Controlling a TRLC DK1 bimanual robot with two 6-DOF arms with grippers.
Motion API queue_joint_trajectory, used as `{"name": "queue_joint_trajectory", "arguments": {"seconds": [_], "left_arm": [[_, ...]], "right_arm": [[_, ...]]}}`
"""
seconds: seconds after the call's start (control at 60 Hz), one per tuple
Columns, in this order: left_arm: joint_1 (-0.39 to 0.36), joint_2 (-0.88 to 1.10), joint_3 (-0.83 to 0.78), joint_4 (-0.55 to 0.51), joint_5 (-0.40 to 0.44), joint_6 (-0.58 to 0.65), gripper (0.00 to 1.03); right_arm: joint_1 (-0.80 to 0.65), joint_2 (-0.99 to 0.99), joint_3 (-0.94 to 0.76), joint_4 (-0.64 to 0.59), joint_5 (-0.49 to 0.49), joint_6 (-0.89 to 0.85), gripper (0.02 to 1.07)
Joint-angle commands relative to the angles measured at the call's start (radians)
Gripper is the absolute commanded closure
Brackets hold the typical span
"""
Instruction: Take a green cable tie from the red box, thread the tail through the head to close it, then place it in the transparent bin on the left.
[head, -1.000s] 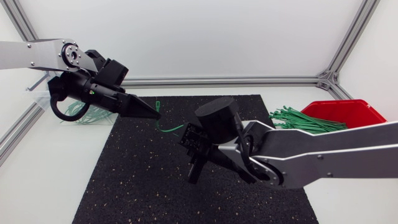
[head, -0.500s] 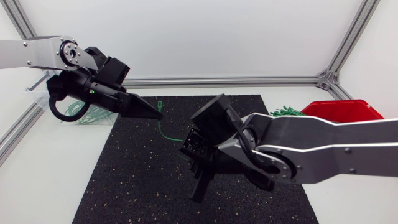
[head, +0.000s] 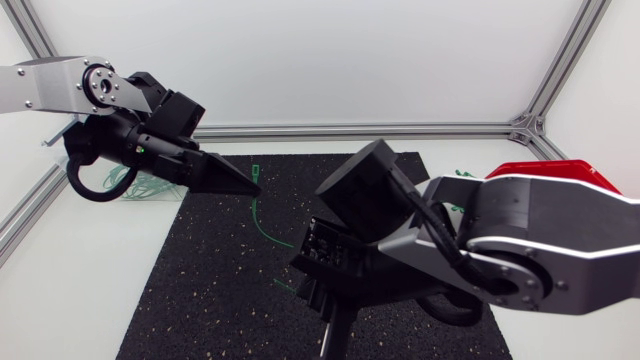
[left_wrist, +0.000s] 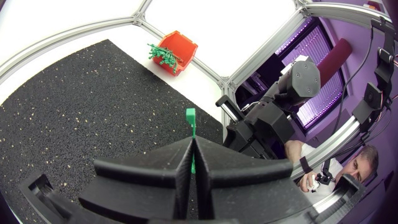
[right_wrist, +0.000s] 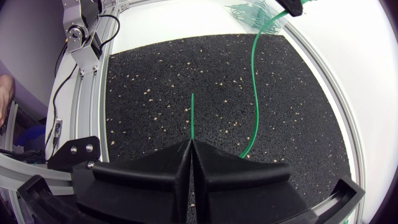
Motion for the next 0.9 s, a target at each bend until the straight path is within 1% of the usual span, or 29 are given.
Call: {"name": "queue_joint_trajectory", "arguments": {"seconds": [0.0,0.033,0.067,0.1,0.133,0.15,0.183,0.333,0.4,0.533,0.567,0.6,0.617,0.683,0.75,0.85,0.883], "left_arm": [[-0.006,-0.028,-0.027,-0.001,0.010,-0.014,1.00],[-0.008,-0.031,-0.030,0.000,0.010,-0.017,1.00],[-0.008,-0.034,-0.031,0.000,0.010,-0.017,1.00],[-0.008,-0.039,-0.035,0.000,0.010,-0.018,1.00],[-0.008,-0.042,-0.036,0.000,0.010,-0.018,1.00],[-0.008,-0.045,-0.036,0.002,0.010,-0.018,1.00],[-0.008,-0.046,-0.039,0.002,0.010,-0.018,1.00],[-0.008,-0.059,-0.051,0.006,0.010,-0.021,1.00],[-0.008,-0.062,-0.053,0.008,0.010,-0.023,1.00],[-0.014,-0.062,-0.061,0.020,0.010,-0.027,1.00],[-0.015,-0.062,-0.065,0.031,0.010,-0.037,1.00],[-0.021,-0.062,-0.071,0.043,0.010,-0.047,1.00],[-0.023,-0.063,-0.073,0.048,0.010,-0.050,1.00],[-0.031,-0.065,-0.077,0.060,0.010,-0.061,1.00],[-0.031,-0.068,-0.081,0.071,0.010,-0.070,1.00],[-0.031,-0.068,-0.085,0.081,0.010,-0.072,1.00],[-0.031,-0.071,-0.090,0.089,0.010,-0.073,1.00]], "right_arm": [[0.023,-0.030,0.008,-0.041,-0.004,0.003,1.02],[0.031,-0.033,0.008,-0.047,-0.007,-0.003,1.02],[0.033,-0.038,0.012,-0.072,-0.044,-0.015,1.02],[0.031,-0.036,0.022,-0.095,-0.116,-0.049,1.02],[0.027,-0.046,0.026,-0.118,-0.225,-0.072,1.02],[0.022,-0.047,0.029,-0.132,-0.234,-0.076,1.02],[0.020,-0.043,0.042,-0.156,-0.232,-0.076,1.02],[0.016,-0.038,0.066,-0.147,-0.226,-0.035,1.02],[0.011,-0.038,0.080,-0.147,-0.192,-0.021,1.02],[0.011,-0.013,0.134,-0.195,-0.191,-0.015,1.02],[-0.007,0.002,0.152,-0.211,-0.191,0.008,1.02],[-0.043,0.005,0.160,-0.185,-0.185,0.043,1.02],[-0.058,0.007,0.164,-0.179,-0.198,0.048,1.02],[-0.087,0.042,0.210,-0.273,-0.284,0.023,1.02],[-0.110,0.060,0.241,-0.308,-0.350,0.030,1.02],[-0.107,0.071,0.272,-0.342,-0.419,0.028,1.02],[-0.107,0.074,0.281,-0.354,-0.427,0.026,1.02]]}}
